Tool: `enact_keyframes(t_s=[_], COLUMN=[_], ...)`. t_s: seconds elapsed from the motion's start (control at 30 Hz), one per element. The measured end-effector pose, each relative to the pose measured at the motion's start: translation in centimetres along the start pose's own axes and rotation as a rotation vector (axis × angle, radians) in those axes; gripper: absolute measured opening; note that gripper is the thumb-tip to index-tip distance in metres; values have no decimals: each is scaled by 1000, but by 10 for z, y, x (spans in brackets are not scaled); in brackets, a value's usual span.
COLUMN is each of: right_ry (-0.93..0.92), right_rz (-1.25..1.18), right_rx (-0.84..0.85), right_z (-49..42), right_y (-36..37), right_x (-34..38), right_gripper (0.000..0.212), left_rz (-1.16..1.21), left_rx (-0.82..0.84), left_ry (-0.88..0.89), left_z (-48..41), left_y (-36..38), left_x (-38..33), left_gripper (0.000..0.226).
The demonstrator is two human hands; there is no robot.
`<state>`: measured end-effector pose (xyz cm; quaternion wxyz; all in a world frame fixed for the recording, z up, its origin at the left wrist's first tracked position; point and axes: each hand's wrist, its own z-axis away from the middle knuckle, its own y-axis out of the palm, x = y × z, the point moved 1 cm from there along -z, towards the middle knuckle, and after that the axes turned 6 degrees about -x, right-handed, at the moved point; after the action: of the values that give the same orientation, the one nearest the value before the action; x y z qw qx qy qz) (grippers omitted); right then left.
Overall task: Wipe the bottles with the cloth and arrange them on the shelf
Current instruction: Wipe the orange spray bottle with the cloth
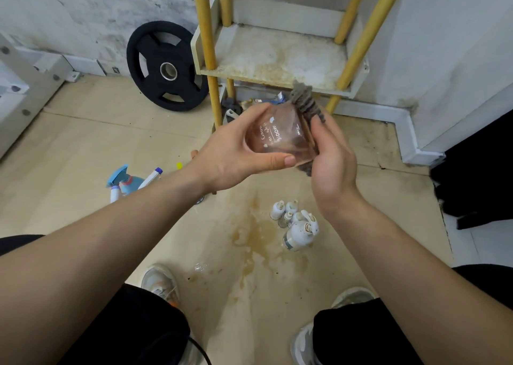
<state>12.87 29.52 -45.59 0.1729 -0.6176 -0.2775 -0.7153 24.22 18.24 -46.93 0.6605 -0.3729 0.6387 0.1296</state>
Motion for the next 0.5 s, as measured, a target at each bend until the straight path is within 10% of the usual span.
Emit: enact_keyframes(t_s=[0.5], right_ry=[-545], right_rz=[496], right_rx=[210], right_z=[6], right_y=[-8], right_x=[-20], right_gripper=[43], left_rz=[244], left_rx=[10], left_ry=[-306], left_z=[7], left_y=[4], left_x=[-5], left_gripper=[63])
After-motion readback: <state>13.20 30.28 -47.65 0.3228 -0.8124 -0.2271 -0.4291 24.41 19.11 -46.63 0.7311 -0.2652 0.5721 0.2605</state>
